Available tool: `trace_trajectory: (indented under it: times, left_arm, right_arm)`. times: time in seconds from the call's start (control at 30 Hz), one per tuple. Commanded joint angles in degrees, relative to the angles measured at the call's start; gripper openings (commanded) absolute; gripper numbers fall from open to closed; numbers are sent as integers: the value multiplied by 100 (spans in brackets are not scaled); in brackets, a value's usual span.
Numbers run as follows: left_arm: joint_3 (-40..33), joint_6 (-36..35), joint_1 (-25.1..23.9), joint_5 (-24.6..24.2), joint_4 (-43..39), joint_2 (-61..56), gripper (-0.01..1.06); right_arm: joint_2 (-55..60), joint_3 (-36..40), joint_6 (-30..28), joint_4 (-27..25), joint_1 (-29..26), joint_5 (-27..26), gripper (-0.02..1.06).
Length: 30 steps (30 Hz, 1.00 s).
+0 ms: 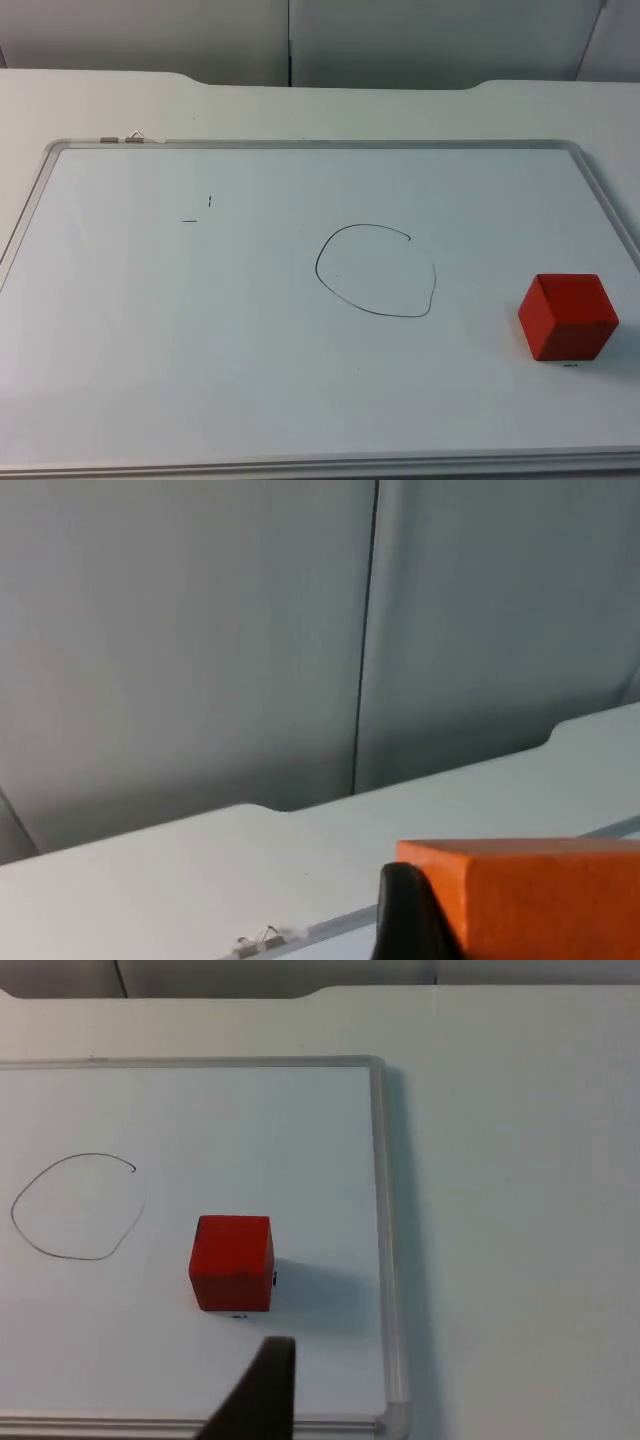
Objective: Pick up one cube with the left hand and another cube with the right hand. First place the cube in the right hand at the target position, then stack the cube in the left hand on top.
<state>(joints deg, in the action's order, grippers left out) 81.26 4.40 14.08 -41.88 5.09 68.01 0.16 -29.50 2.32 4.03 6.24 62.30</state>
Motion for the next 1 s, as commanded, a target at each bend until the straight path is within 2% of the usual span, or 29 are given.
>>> trace_trajectory:
  times: [0.0, 0.03, 0.17, 0.2, 0.27, 0.33, 0.4, 0.5, 0.57, 0.73, 0.77, 0.87, 0.97]
  left_arm:
    - [-449, -36, 35, -424, -338, -1140, 0]
    - [-449, -36, 35, -424, -338, -1140, 0]
    - [-1658, -58, 35, -537, -397, -2569, 0]
    - [-1658, -58, 35, -537, -397, -2569, 0]
    - [-2304, -204, 35, -579, -457, -3335, 0]
    - [-2961, -496, 35, -666, -593, -3996, 0]
    - [-3211, -619, 35, -707, -641, -4326, 0]
    - [-4042, -745, 35, -852, -743, -5264, 0]
    - [-4144, -788, 35, -864, -758, -5377, 0]
    - [-4876, -957, 35, -921, -867, -6079, 0]
    - [-4876, -957, 35, -921, -867, -6079, 0]
    - [-5118, -957, 35, -888, -882, -6201, 0]
    - [-5186, -957, 35, -853, -929, -6210, 0]
  right_arm:
    - [-16, 20, -548, -322, -42, -62, 105]
    - [-16, 20, -548, -322, -42, -62, 105]
    - [-16, -25, -1147, -753, -42, -107, 105]
    - [-16, -25, -1147, -753, -42, -107, 105]
    - [-16, -75, -1186, -967, -42, -115, 105]
    - [249, -156, -1394, -1268, -42, -115, 104]
    - [424, -189, -1548, -1435, -42, -157, 104]
    - [1141, -404, -1674, -1650, -42, -480, 102]
    - [1226, -442, -1675, -1650, -42, -510, 102]
    - [2771, -936, -1841, -1671, -42, -839, 102]
    - [2771, -936, -1841, -1671, -42, -839, 102]
    - [3897, -1370, -2101, -2134, -42, -893, 101]
    - [4413, -1595, -2163, -2206, -42, -930, 101]
